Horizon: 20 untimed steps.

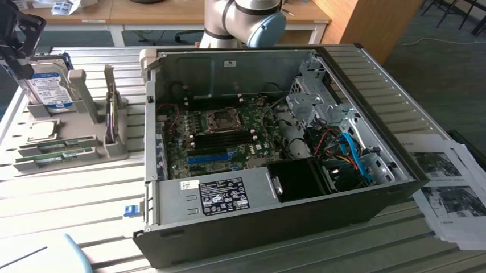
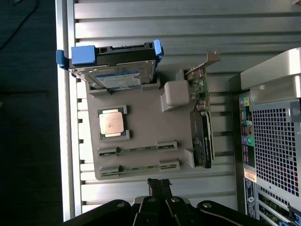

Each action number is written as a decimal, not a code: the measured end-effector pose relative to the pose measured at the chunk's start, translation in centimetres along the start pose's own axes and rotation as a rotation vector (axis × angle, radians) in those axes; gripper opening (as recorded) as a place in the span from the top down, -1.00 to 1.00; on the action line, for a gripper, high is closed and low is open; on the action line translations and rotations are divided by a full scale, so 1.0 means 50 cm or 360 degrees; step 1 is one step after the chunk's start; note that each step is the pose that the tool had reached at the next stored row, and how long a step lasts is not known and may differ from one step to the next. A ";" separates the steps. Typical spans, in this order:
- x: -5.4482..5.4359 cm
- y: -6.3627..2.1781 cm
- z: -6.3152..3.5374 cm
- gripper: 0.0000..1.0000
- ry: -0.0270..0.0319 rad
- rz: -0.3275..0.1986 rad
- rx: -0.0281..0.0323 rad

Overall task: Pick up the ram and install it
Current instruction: 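Pick up the ram and move it above insertion slot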

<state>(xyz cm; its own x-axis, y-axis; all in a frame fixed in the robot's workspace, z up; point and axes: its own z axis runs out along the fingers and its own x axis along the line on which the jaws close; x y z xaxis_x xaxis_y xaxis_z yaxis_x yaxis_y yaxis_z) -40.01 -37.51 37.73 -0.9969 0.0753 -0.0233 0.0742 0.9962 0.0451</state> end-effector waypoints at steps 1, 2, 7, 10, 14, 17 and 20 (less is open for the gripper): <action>0.000 0.000 0.000 0.81 0.00001 0.0000 0.00001; 0.000 0.000 0.000 0.81 0.00000 0.0000 0.00000; 0.000 0.000 0.000 0.81 0.00001 -0.0003 0.00001; 0.000 0.000 0.000 0.81 0.00010 -0.0023 -0.00005; 0.000 0.000 0.000 0.81 0.00039 -0.0088 -0.00020; 0.000 0.000 0.000 0.81 0.00067 -0.0148 -0.00034; 0.000 0.000 0.000 0.81 0.00097 -0.0217 -0.00050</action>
<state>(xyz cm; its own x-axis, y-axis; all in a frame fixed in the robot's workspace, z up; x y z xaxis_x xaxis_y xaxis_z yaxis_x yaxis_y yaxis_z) -40.01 -37.51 37.73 -0.9979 -0.0609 -0.0234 -0.0619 0.9971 0.0451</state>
